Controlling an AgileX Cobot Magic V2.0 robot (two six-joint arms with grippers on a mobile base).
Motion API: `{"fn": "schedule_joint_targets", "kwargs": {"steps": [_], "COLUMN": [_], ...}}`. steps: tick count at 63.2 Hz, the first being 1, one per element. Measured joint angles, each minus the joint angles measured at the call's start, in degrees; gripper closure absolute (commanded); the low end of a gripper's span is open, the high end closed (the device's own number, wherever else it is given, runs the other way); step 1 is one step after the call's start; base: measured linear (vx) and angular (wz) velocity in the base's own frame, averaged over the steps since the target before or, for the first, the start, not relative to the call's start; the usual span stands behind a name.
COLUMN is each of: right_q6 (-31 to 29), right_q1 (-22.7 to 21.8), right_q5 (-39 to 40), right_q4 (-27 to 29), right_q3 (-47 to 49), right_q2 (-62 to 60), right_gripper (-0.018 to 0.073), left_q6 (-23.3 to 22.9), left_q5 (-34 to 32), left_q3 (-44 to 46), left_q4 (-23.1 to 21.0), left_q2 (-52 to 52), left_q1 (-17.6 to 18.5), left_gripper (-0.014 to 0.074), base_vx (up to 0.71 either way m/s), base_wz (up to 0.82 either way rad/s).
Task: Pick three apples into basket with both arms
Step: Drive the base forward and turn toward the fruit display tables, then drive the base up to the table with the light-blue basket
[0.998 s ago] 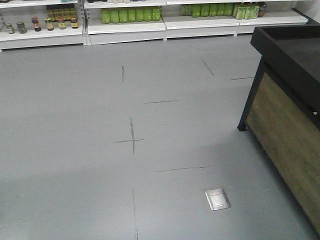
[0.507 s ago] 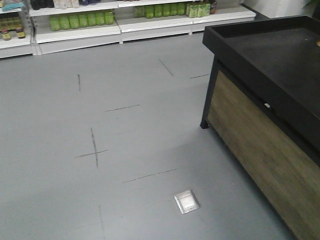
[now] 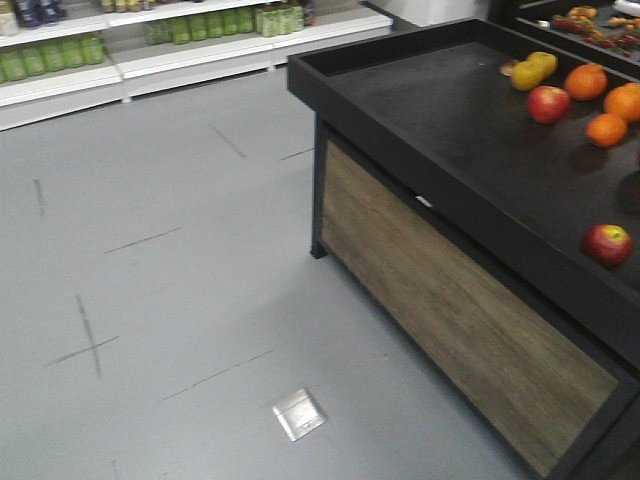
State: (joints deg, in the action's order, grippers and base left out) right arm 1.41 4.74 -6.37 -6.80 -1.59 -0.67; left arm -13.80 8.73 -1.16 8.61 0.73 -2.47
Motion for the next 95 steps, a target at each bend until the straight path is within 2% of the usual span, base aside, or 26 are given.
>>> {"fn": "schedule_joint_targets", "kwargs": {"steps": [95], "right_q6": [0.0], "right_q1": [0.0], "right_q5": [0.0], "right_q4": [0.0], "right_q3": [0.0], "right_q2": [0.0], "right_gripper": [0.0568], "left_q6": [0.0], "left_q5": [0.0], "left_q3": [0.0], "left_q4": [0.0], "left_q2": [0.0], "left_q1": [0.0], "left_gripper": [0.0602], "base_vx": [0.06], "base_wz": [-0.38]}}
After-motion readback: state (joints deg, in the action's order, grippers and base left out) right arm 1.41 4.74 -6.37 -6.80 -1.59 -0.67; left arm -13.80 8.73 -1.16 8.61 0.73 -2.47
